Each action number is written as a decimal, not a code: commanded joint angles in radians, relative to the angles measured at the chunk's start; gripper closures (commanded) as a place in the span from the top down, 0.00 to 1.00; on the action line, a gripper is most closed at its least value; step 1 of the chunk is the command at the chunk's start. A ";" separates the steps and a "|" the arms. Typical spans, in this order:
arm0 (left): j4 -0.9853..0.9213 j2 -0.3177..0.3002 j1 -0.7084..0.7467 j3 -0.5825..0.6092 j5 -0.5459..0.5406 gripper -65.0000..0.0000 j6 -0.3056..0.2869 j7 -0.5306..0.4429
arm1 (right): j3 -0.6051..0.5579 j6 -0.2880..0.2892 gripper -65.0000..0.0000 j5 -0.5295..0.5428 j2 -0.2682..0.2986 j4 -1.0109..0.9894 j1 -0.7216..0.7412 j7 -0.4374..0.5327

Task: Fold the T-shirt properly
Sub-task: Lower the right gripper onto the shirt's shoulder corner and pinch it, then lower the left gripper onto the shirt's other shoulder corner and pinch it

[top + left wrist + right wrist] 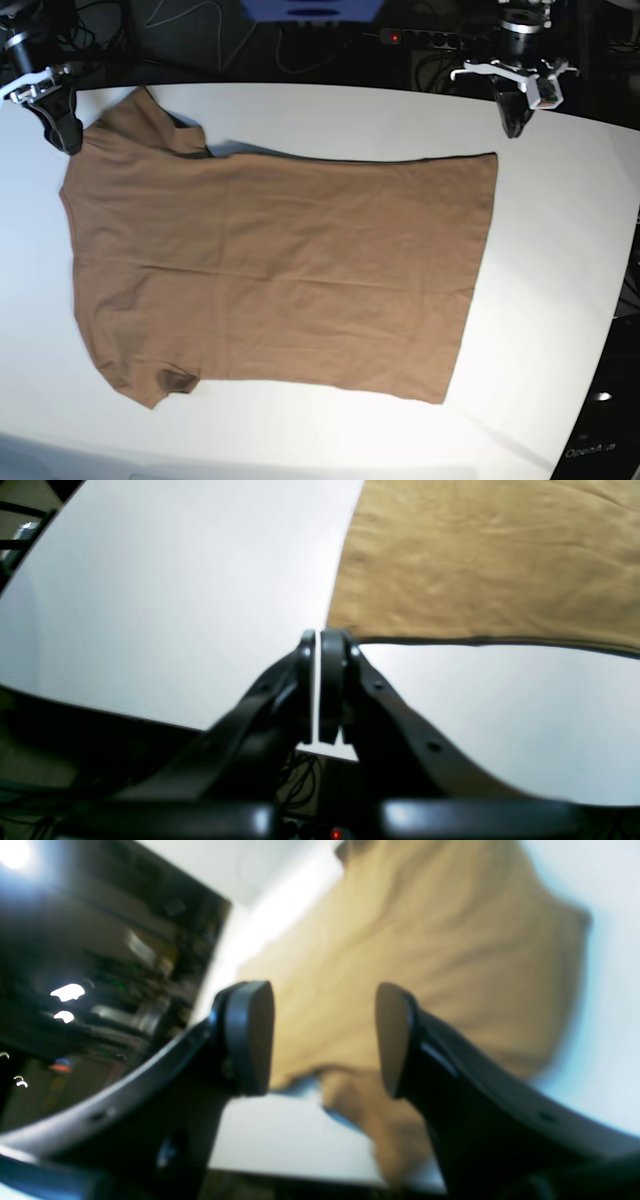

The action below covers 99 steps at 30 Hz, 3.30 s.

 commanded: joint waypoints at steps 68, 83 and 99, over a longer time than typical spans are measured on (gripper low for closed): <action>0.019 -0.004 0.012 0.001 0.003 0.02 0.009 -0.025 | -0.104 0.014 0.01 0.036 0.000 -0.239 0.169 -0.335; 0.024 0.096 -0.008 -0.065 0.003 0.02 0.009 -0.025 | -0.104 0.014 0.01 0.036 0.006 -0.244 0.189 -0.374; 0.078 0.089 -0.176 -0.088 0.001 0.02 -0.001 0.444 | -0.096 0.014 0.01 -0.004 -0.012 -0.237 0.191 -0.375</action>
